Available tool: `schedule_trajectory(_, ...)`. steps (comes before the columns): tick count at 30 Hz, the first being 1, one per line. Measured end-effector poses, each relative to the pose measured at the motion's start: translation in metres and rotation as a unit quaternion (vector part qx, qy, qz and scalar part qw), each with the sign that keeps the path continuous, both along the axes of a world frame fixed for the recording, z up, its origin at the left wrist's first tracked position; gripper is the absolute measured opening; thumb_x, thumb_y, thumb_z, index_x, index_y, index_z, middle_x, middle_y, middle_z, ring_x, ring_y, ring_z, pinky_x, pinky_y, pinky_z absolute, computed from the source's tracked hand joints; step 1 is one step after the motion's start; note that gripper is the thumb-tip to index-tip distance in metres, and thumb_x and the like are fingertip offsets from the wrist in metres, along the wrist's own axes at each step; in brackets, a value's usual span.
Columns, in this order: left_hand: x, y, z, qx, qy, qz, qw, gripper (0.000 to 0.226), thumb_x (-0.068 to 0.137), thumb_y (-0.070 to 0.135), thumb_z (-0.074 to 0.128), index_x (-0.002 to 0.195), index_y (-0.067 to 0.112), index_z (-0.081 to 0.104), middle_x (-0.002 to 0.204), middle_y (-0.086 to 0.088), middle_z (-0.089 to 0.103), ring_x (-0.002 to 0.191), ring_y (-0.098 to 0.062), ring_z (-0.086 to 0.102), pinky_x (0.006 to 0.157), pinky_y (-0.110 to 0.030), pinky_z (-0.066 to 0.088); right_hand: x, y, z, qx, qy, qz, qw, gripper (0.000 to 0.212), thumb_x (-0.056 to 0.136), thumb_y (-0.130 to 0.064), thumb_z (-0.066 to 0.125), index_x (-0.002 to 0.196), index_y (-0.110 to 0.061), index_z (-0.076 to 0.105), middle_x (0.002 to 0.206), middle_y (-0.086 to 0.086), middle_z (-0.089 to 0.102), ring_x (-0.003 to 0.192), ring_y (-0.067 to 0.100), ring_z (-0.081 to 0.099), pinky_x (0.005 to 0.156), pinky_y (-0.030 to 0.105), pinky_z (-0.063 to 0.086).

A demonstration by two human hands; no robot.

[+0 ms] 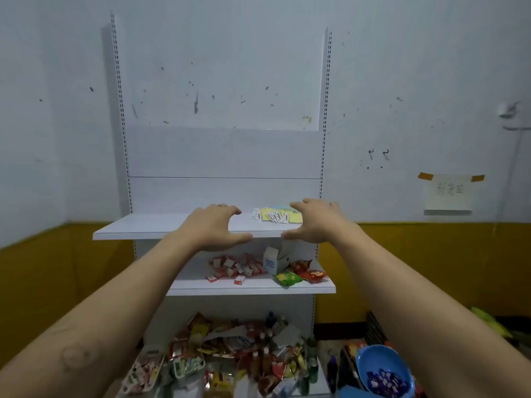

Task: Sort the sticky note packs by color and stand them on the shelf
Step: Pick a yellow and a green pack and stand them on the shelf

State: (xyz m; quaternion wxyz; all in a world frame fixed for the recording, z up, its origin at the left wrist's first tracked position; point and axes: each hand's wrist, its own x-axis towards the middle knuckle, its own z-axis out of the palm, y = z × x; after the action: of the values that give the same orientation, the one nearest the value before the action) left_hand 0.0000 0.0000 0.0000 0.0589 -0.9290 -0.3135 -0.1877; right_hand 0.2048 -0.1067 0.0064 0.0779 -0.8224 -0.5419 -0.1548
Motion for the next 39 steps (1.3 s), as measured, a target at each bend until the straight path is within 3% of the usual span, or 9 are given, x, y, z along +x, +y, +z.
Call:
schedule_trajectory(18,0.049,0.221,-0.026,-0.05,0.009,-0.049,0.998,0.073,0.083,0.066,0.051,0.143,0.028,0.037,0.149,0.002,0.041,0.134,-0.02,0.039,0.109,-0.04,0.033,0.042,0.191,-0.032,-0.044,0.018,-0.084,0.995,0.088,0.079,-0.072,0.052,0.15,-0.03,0.022,0.156,0.005,0.027,0.142,0.028,0.027,0.113,0.052,0.02)
schedule_trajectory(24,0.115,0.263,-0.041,-0.061,0.02,-0.07,0.996,0.071,0.084,0.064,0.051,0.143,0.028,0.037,0.15,0.004,0.04,0.135,-0.019,0.038,0.109,-0.039,0.033,0.107,0.228,-0.047,-0.051,0.042,-0.107,0.992,0.088,0.079,-0.07,0.054,0.15,-0.029,0.021,0.158,0.005,0.024,0.143,0.027,0.025,0.114,0.052,0.019)
schedule_trajectory(39,0.293,0.355,-0.062,-0.049,0.054,-0.068,0.995,0.069,0.084,0.064,0.049,0.142,0.03,0.038,0.148,0.003,0.042,0.133,-0.02,0.04,0.106,-0.039,0.036,0.287,0.309,-0.072,-0.039,0.103,-0.13,0.985,0.084,0.081,-0.063,0.059,0.149,-0.028,0.025,0.154,0.004,0.033,0.138,0.028,0.035,0.107,0.048,0.034)
